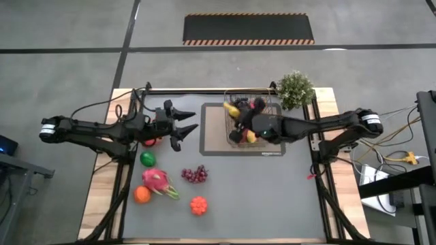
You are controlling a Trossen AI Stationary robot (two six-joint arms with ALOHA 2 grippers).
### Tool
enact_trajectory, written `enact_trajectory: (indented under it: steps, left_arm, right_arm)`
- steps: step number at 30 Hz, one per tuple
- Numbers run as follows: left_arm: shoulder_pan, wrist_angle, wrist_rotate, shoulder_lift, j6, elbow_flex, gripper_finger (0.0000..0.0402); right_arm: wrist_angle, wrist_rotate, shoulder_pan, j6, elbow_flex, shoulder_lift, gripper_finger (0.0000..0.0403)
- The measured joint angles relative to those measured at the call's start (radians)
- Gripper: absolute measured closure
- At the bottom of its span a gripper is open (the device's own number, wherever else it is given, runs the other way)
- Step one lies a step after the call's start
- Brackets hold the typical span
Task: Build produce basket
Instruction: Put the banana into the wire basket
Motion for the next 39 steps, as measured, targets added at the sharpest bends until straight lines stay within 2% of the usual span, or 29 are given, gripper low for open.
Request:
enact_trajectory:
  steps: [6,9,12,16,26,32,36,39]
  left_arm:
    - [0.0,-0.002,0.0,-0.007,0.023,-0.001,0.0193]
    - [0.0,0.0,0.0,-0.001,0.024,-0.001,0.0193]
    - [0.0,0.0,0.0,0.003,0.024,-0.001,0.0193]
    - [0.0,0.001,0.0,0.003,0.024,-0.001,0.0193]
    - [0.0,0.001,0.0,0.004,0.024,-0.001,0.0193]
    - [0.0,0.001,0.0,0.004,0.024,-0.002,0.0193]
    - [0.0,0.001,0.0,0.004,0.024,-0.002,0.0193]
    - [0.0,0.001,0.0,0.004,0.024,-0.002,0.0193]
  right_arm:
    - [-0.126,-0.018,-0.113,0.127,-0.043,-0.075,0.028]
    - [-0.166,-0.192,-0.182,0.197,-0.073,-0.087,0.028]
    - [-0.158,-0.45,-0.266,0.284,-0.087,-0.08,0.028]
    - [-0.151,-0.604,-0.344,0.33,-0.088,-0.036,0.028]
    - [-0.128,-0.602,-0.419,0.333,-0.072,0.077,0.0279]
    - [-0.125,-0.589,-0.424,0.368,-0.052,0.112,0.0254]
    - [-0.128,-0.525,-0.424,0.376,-0.046,0.12,0.0236]
    - [-0.128,-0.514,-0.425,0.376,-0.042,0.12,0.022]
